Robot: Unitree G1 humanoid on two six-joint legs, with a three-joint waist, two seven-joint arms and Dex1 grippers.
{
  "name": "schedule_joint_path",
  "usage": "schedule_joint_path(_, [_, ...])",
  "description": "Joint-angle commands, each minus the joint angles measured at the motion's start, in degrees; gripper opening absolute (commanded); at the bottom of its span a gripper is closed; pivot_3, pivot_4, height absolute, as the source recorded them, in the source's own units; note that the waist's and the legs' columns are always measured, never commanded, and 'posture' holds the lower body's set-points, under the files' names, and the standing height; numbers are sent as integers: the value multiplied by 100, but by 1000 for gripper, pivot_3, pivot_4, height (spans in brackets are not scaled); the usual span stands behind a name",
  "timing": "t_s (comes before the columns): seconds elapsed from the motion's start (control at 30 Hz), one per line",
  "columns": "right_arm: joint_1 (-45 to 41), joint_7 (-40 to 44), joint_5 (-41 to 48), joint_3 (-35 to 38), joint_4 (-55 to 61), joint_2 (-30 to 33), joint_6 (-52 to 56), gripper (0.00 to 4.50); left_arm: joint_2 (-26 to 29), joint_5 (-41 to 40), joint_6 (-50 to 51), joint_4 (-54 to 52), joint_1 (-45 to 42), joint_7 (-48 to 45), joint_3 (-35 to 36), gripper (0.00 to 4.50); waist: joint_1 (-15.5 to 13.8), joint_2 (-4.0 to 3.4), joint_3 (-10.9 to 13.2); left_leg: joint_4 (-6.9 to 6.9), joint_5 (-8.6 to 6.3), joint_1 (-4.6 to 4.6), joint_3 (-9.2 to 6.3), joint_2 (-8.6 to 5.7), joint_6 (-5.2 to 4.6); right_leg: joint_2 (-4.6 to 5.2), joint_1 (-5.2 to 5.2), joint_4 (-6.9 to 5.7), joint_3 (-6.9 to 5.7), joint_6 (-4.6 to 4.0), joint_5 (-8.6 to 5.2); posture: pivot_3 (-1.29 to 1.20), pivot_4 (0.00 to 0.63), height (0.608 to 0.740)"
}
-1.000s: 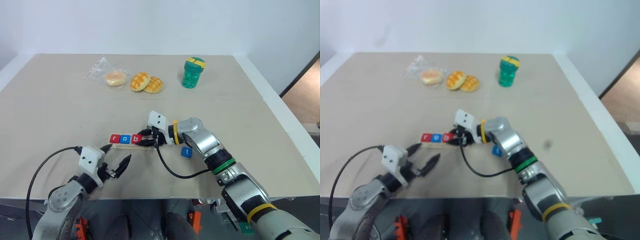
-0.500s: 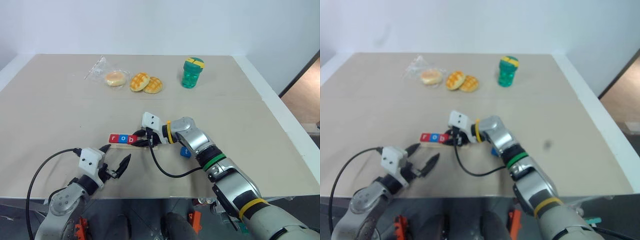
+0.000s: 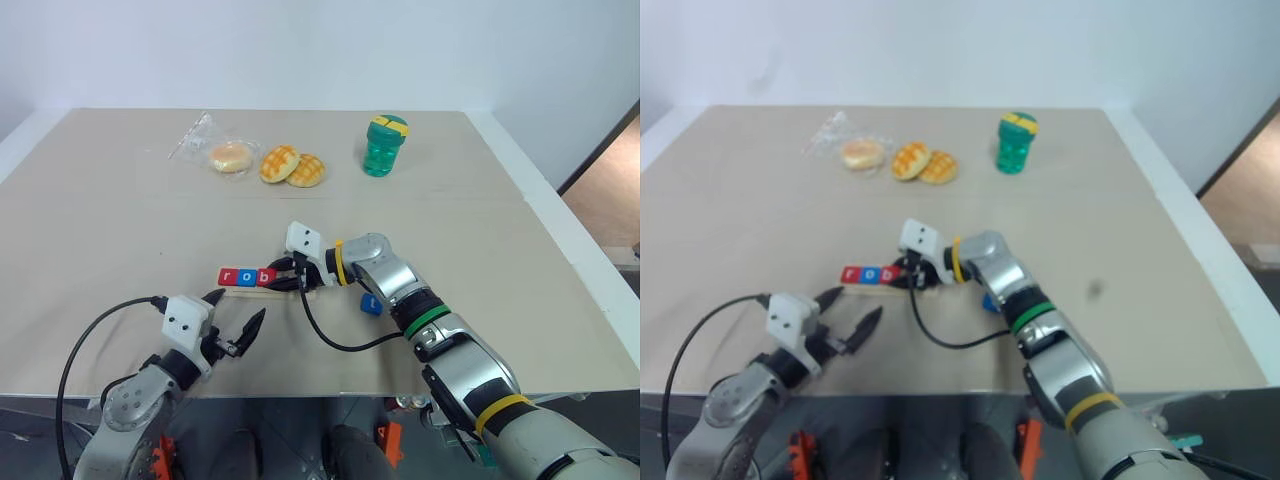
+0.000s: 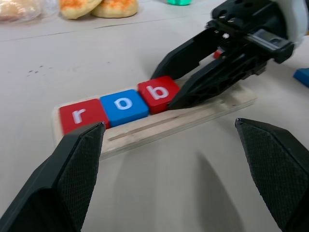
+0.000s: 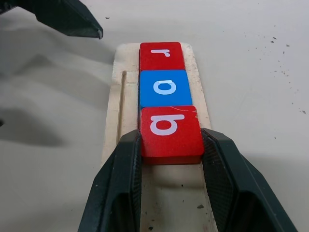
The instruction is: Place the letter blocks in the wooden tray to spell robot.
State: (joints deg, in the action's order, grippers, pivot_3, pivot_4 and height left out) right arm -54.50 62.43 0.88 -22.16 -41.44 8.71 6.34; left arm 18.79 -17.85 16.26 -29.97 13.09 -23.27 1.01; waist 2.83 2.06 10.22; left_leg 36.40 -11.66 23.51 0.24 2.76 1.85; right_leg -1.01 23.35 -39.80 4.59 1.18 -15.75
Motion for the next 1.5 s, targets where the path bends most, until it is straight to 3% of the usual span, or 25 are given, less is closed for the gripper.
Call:
schedule_joint_path(0.03, [-2, -18, 6, 140, 214, 3, 261, 1691, 135, 79, -209, -274, -1, -142, -9, 4500, 0, 0, 0, 0, 0, 0, 0, 0, 0, 0, 0, 0, 0, 0, 0, 0, 150, 740])
schedule_joint_path(0.33, [386, -160, 51, 118, 1053, 17, 778, 1691, 167, 127, -256, -177, -63, -211, -44, 4500, -2, -1, 0, -2, 0, 1, -1, 0, 0, 0, 1, 0, 0, 1, -2, 0, 150, 740])
schedule_joint_path(0.37, [414, -181, 49, 113, 1125, 12, 840, 2286, 168, 131, -244, -171, -80, -216, -49, 4500, -1, -1, 0, -2, 0, 1, -1, 0, 0, 0, 1, 0, -1, 0, -2, 0, 150, 740])
schedule_joint_path(0.47, [454, -226, 36, 117, 1248, 8, 947, 2338, 174, 142, -231, -159, -104, -236, -42, 4500, 0, -1, 0, -4, 0, 0, 0, 0, 0, 0, 1, 0, 0, 3, -4, 0, 150, 740])
schedule_joint_path(0.6, [464, -260, 33, 121, 1303, 9, 1013, 3378, 174, 175, -226, -144, -120, -234, -56, 4500, 0, -1, 0, -4, 0, 0, 0, 0, 0, 0, 2, 0, -1, 3, -3, 0, 150, 740])
schedule_joint_path(0.63, [448, -299, 62, 171, 1310, 5, 1031, 3867, 174, 181, -232, -149, -123, -236, -61, 4500, 0, -1, 0, -4, 0, 0, 0, 0, 0, 0, 2, 0, 0, 3, -3, 0, 150, 740])
schedule_joint_path(0.7, [416, -410, 167, 341, 1427, 20, 1119, 4259, 204, 196, -306, -184, -121, -308, -83, 4500, 0, -1, 1, -4, 0, 2, 0, 0, 0, 0, 2, 1, 0, 3, -4, 0, 150, 740])
schedule_joint_path(0.9, [762, -901, 796, 1271, 2952, 434, 2142, 4259, 648, -147, -335, -456, -217, -1116, -289, 4500, -18, -3, 4, -4, 0, 18, -9, -2, 0, 3, 10, 3, -8, 3, -4, 0, 150, 740])
schedule_joint_path(1.13, [2082, -1389, 1068, 1775, 4912, 1235, 2980, 4259, 1533, -472, -252, -337, -498, -2291, -432, 4500, -9, -7, 5, -11, -2, 51, -26, -8, 2, 16, 11, 51, -31, 6, -1, 0, 150, 740])
schedule_joint_path(1.27, [2434, -1523, 1029, 1699, 4995, 1351, 2791, 4259, 1729, -754, -33, -212, -869, -2595, -405, 4500, 12, -17, 11, -13, -3, 53, -24, -1, 2, 6, 16, 54, -29, 9, -1, 0, 150, 740])
schedule_joint_path(1.5, [1935, -1468, 799, 1497, 3794, 1393, 1978, 4259, 1893, -922, 226, -213, -1229, -2891, -473, 4500, 11, -23, 15, -5, 2, 48, -25, 3, -1, -4, 11, 54, -29, 11, 15, 0, 150, 740])
